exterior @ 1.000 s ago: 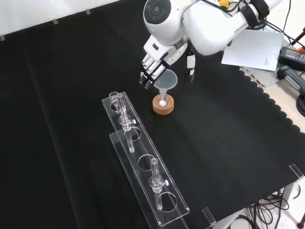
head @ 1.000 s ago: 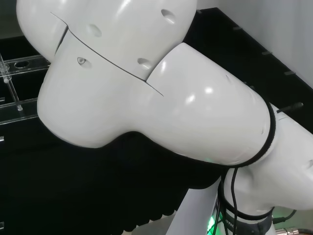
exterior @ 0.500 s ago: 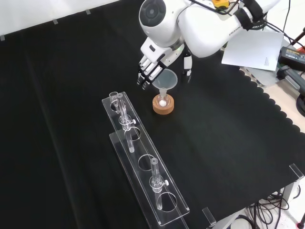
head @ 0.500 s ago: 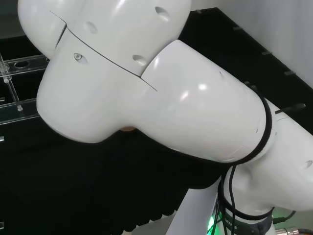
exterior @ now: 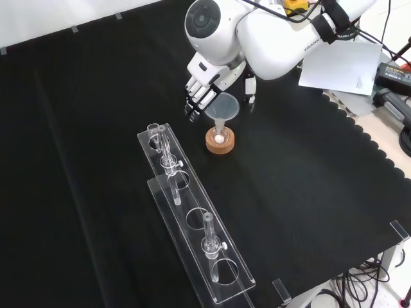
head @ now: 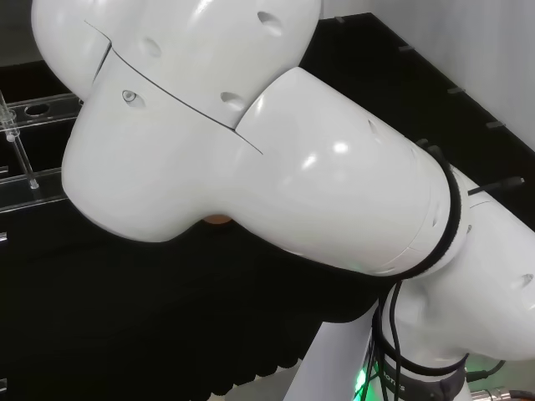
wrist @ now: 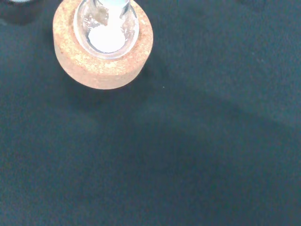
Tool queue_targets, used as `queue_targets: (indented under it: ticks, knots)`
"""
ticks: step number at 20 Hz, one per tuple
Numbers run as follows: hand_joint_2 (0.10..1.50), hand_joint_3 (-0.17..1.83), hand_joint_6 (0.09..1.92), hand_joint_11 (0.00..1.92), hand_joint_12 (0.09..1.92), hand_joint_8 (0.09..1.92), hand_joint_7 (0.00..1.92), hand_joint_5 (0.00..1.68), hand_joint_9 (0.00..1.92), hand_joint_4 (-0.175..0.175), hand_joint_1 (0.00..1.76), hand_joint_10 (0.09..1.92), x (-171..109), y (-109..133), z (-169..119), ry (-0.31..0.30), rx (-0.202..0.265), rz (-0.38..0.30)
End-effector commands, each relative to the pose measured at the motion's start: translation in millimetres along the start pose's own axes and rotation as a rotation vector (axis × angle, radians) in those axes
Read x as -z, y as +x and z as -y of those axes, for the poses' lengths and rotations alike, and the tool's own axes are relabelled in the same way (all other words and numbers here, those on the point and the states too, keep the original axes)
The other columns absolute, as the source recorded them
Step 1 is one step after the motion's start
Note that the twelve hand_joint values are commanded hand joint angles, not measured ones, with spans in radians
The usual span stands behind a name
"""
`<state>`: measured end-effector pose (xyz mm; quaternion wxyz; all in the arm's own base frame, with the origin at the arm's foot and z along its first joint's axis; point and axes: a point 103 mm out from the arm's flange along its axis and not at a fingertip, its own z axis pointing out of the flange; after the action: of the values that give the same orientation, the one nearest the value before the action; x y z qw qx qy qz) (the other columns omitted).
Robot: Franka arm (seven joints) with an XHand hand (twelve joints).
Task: Remove the funnel from the round-bottom flask.
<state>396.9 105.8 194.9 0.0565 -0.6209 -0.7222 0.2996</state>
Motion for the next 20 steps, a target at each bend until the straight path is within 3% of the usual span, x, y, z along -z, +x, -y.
queue_targets:
  ticks: [1, 7, 13, 16, 20]
  knots:
    - [0.73, 0.19, 0.09, 0.31, 1.47, 0.49, 0.00, 0.06, 0.28, -0.004, 0.70, 0.77, -0.4, 4.4, -5.1, -0.006, 0.002, -0.005]
    - [0.74, 0.22, 0.09, 0.37, 1.44, 0.68, 0.04, 0.17, 0.48, -0.011, 0.71, 0.67, -1.6, 2.5, -6.3, -0.021, -0.008, 0.021]
    - [0.76, 0.31, 0.09, 0.48, 1.36, 0.70, 0.37, 0.48, 0.74, -0.027, 0.74, 0.55, -0.6, 0.8, -3.5, -0.113, -0.039, 0.035]
    - [0.78, 0.36, 0.33, 0.57, 1.31, 0.69, 0.61, 0.67, 0.90, -0.013, 0.76, 0.47, 2.0, -2.1, -0.2, -0.157, -0.048, 0.039]
    - [0.79, 0.40, 0.59, 0.64, 1.27, 0.69, 0.72, 0.66, 1.02, -0.010, 0.77, 0.42, 7.4, -5.7, 5.3, -0.180, -0.050, 0.034]
